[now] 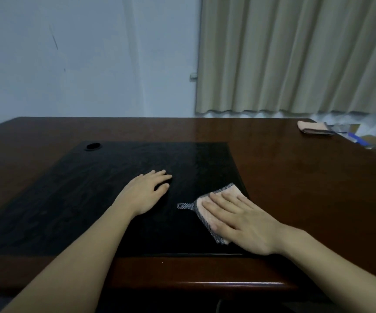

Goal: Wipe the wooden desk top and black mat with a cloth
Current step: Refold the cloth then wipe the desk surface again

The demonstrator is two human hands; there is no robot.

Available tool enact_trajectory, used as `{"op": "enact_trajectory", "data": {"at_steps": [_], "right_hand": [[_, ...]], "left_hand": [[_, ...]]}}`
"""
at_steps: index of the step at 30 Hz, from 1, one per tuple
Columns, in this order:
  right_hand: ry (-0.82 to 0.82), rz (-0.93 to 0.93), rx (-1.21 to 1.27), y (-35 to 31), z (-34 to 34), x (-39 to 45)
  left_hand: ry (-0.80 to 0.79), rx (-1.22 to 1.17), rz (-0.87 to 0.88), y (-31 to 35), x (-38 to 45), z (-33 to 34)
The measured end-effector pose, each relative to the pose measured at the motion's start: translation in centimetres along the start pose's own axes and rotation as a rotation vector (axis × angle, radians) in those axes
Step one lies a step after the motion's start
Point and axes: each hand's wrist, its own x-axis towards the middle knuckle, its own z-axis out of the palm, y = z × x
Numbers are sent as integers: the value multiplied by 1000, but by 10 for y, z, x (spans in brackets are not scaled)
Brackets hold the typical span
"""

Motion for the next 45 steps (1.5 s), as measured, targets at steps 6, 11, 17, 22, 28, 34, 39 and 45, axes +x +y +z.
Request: {"op": "enact_trajectory", "data": {"at_steps": [6,11,17,22,28,34,39,45], "right_hand": [[55,188,-35,57,-14,57],[36,258,-24,23,-21,89],[48,-47,-77,-9,-3,28],[7,-62,-17,35,-14,25],[23,219,-80,66,-31,116],[0,65,-118,-5,-16,95],[23,-151,-82,-6,-6,16],[21,91,-129,62,-18,53]], "left_hand": [[13,-1,1,-1,1,1],[12,-10,0,2,-1,-2],[14,-22,8,0,0,-2],[17,-30,10,-2,-1,0],[23,-49,-6,-1,-1,-2],[45,-75,-20,5,-5,-4],[42,-75,-8,1,-6,-2],[37,-69,-12,1,-3,0]]}}
